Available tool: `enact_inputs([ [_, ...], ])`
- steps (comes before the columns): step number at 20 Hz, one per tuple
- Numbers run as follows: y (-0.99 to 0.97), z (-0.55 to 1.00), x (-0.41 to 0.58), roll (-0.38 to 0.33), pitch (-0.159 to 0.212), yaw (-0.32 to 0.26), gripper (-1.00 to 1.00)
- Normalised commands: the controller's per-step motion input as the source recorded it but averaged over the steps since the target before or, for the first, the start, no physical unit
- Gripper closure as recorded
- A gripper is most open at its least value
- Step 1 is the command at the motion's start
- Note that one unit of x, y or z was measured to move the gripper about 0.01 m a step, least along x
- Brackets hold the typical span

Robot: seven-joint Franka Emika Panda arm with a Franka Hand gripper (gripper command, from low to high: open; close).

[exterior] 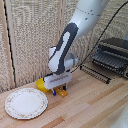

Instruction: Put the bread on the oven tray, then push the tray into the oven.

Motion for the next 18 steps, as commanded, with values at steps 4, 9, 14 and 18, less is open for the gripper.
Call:
enact_inputs([
  [4, -0.02, -0.08, 0.099, -0.017, 0.023, 0.116, 1.00],
  [9, 0.03, 0.00, -0.015, -0.002, -0.015, 0.002, 1.00],
  [14, 0.17, 0.04, 0.000, -0.060, -0.043, 0.000, 1.00],
  [18, 0.14, 0.39, 0.000, -0.076, -0.034, -0.086, 1.00],
])
